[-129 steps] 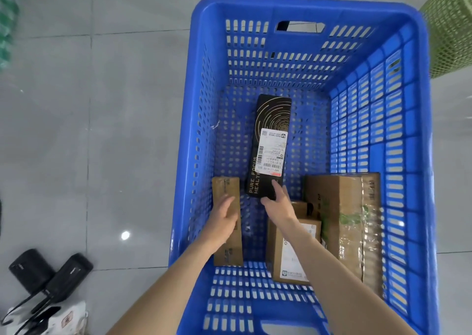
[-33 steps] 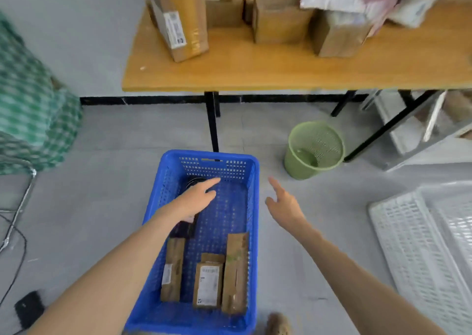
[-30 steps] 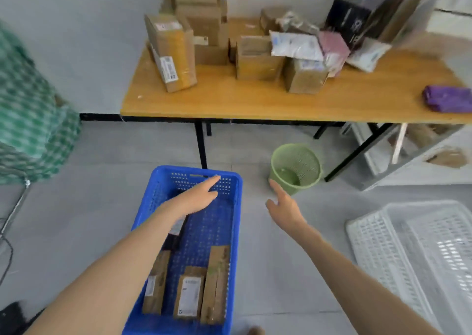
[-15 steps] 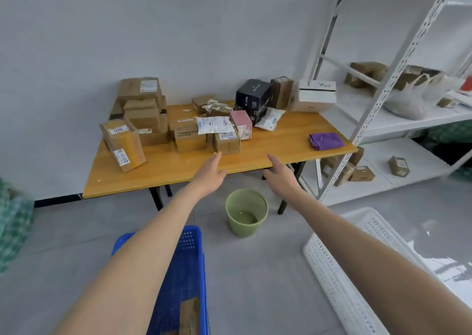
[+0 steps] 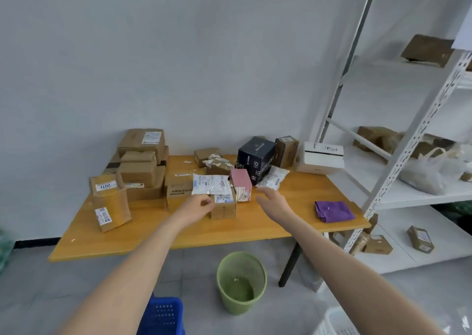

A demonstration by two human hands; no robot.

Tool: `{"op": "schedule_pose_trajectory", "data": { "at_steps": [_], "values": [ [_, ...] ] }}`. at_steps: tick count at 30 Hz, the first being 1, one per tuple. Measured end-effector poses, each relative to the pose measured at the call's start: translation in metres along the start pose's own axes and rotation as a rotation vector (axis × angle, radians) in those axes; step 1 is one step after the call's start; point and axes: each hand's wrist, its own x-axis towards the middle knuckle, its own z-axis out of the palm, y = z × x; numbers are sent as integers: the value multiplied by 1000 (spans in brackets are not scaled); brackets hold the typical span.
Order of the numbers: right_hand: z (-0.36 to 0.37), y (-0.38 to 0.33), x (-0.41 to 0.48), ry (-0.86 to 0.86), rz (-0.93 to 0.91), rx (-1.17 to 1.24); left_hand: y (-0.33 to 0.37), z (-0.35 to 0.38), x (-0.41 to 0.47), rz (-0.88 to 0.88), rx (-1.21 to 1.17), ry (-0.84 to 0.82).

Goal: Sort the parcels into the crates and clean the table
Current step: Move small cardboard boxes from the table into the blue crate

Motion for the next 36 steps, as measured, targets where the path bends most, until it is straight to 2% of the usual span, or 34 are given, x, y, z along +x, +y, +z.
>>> {"op": "schedule_pose_trajectory", "data": {
  "at_steps": [4, 8, 15, 22, 25, 29, 33, 36],
  "values": [
    [-1, -9, 73, -67, -60, -42, -3, -34, 64, -67, 4, 33],
    [1, -3, 127, -91, -37, -19, -2, -49, 119, -104, 60, 47],
    [26, 34, 207, -225, 74, 14, -31, -5, 175, -254, 102, -126],
    [44, 31, 305, -445, 69, -70, -75, -17, 228, -445, 55, -127],
    [56, 35, 347, -576, 32, -171, -87, -24, 242, -496, 31, -119],
    [65, 25, 369, -671, -15, -341, -118, -20, 261, -594, 80, -129],
    [85, 27, 388, -732, -28, -404, -119, -18, 274, -645, -29, -135],
    [99, 23, 398, -752, -4, -382, -123, -16, 290, -641, -207, -187]
  ]
}}
